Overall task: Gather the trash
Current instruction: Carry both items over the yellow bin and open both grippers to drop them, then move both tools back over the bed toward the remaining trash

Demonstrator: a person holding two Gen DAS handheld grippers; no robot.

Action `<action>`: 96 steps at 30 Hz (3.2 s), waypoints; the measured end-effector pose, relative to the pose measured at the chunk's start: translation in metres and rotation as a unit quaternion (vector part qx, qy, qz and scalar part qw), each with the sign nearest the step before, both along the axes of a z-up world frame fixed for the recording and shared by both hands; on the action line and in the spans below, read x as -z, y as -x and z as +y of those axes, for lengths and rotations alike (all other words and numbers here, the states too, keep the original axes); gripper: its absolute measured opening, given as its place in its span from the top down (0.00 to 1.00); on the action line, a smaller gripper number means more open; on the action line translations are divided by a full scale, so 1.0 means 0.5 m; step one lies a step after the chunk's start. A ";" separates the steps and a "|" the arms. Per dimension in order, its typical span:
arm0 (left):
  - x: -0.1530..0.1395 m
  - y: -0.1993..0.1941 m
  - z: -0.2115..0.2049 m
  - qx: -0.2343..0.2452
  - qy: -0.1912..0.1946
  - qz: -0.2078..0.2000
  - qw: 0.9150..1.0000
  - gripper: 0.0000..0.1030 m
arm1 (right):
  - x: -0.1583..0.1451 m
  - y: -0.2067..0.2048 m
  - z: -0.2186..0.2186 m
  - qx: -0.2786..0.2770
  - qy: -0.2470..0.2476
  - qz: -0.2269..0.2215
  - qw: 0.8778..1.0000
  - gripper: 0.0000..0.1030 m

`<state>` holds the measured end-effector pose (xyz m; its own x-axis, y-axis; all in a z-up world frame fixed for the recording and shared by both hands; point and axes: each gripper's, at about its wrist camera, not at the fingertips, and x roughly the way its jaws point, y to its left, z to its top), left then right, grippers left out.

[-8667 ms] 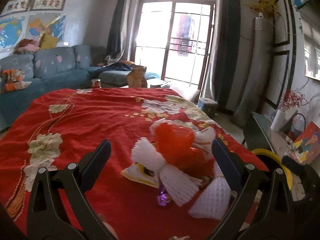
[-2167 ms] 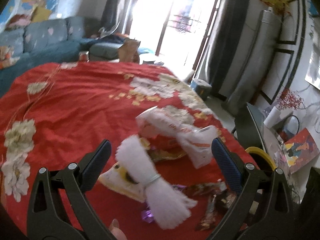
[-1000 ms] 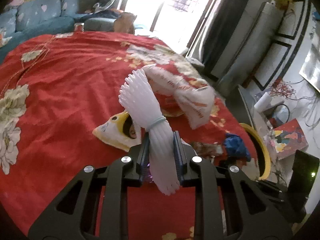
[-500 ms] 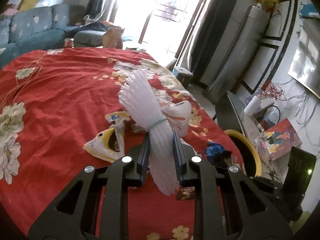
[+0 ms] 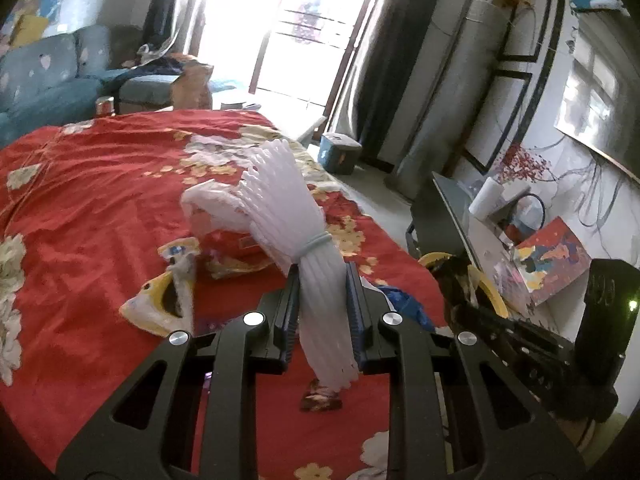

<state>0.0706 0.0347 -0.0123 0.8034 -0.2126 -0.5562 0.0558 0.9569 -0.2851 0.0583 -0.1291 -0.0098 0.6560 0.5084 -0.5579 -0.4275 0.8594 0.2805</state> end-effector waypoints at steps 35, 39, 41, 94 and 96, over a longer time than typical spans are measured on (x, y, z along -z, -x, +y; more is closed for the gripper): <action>-0.018 -0.080 -0.224 0.118 -0.022 -0.019 0.993 0.84 | 0.003 -0.051 -0.190 0.141 -0.025 0.000 0.990 0.88; -0.013 -0.093 -0.258 0.133 -0.021 -0.016 0.991 0.84 | 0.014 -0.057 -0.221 0.158 -0.027 0.005 0.987 0.88; -0.010 -0.099 -0.274 0.140 -0.022 -0.015 0.990 0.84 | 0.019 -0.062 -0.237 0.168 -0.028 0.009 0.985 0.88; 0.093 -0.255 -0.471 0.201 -0.031 0.048 0.978 0.12 | 0.139 -0.093 -0.451 0.304 -0.021 0.066 0.950 0.36; 0.082 -0.247 -0.456 0.192 -0.028 0.040 0.980 0.11 | 0.126 -0.087 -0.441 0.302 -0.015 0.054 0.952 0.36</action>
<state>0.1939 -0.1931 -0.0532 0.6236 -0.4576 -0.6338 0.3944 0.8842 -0.2504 0.1020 -0.3498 -0.0727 0.7731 0.0740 -0.6300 0.1749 0.9298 0.3238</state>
